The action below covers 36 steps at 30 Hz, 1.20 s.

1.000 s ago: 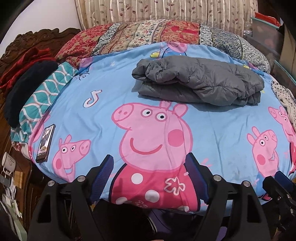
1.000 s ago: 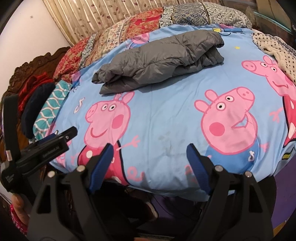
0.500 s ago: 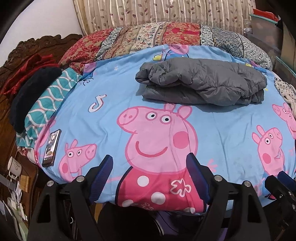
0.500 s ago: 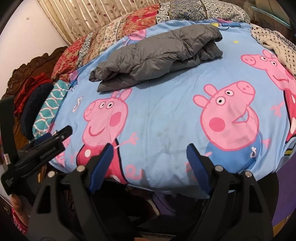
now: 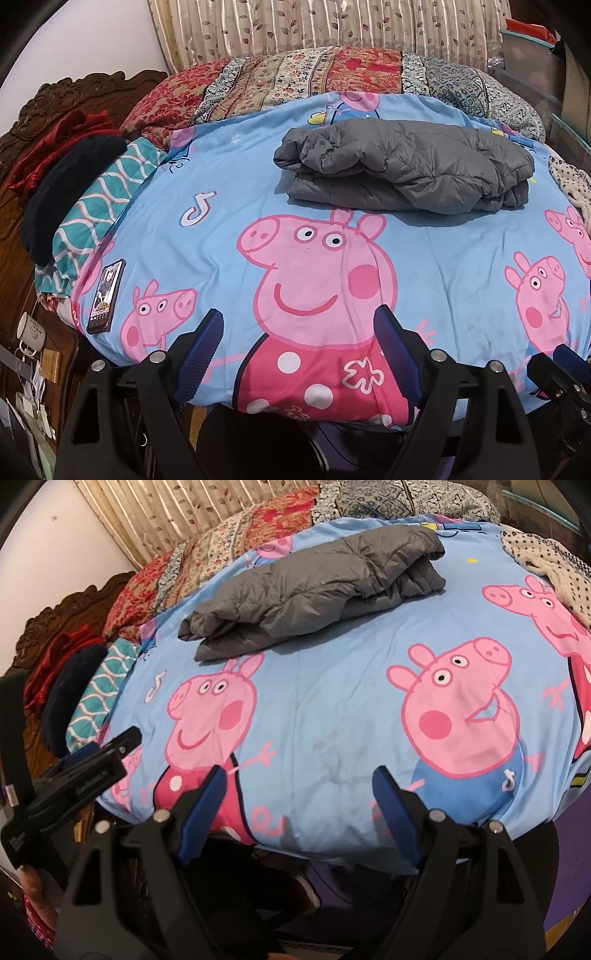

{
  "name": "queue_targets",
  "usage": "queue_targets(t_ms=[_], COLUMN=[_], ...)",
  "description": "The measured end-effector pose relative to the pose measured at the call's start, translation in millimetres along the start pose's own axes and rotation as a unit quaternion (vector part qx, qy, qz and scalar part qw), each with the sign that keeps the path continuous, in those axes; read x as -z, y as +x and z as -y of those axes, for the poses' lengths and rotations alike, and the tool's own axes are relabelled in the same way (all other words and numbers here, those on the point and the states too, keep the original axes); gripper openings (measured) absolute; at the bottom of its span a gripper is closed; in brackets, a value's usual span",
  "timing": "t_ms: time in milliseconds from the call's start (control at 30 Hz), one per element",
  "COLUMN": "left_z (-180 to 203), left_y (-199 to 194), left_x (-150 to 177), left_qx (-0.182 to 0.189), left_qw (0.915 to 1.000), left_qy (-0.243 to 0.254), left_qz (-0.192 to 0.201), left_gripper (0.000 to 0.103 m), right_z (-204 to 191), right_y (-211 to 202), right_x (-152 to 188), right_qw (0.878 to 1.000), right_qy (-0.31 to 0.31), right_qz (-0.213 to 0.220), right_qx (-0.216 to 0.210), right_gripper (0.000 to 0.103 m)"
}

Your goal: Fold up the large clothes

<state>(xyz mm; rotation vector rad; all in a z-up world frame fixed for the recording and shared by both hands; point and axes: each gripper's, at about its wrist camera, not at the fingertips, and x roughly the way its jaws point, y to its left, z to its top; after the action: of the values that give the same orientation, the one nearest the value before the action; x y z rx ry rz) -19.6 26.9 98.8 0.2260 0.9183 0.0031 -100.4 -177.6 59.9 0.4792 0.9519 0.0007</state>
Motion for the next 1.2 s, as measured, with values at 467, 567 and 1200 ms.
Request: queue_targets(t_ms=[467, 567, 1200], left_z=[1.1, 2.9, 6.4], left_y=[2.9, 6.1, 17.1], left_x=[4.5, 7.6, 13.7], left_qx=[0.008, 0.010, 0.018], left_qw=[0.9999, 0.9996, 0.9982], left_qy=[0.000, 0.003, 0.005], left_qz=[-0.013, -0.025, -0.056], left_gripper=[0.096, 0.096, 0.096], right_z=[-2.5, -4.7, 0.4], right_y=[1.5, 2.2, 4.0], right_x=[7.4, 11.5, 6.0], right_qw=[1.000, 1.000, 1.000], right_qy=[-0.001, -0.001, 0.000], right_qz=[-0.004, -0.006, -0.015], right_qx=[-0.001, -0.001, -0.004], right_gripper=[0.078, 0.078, 0.078])
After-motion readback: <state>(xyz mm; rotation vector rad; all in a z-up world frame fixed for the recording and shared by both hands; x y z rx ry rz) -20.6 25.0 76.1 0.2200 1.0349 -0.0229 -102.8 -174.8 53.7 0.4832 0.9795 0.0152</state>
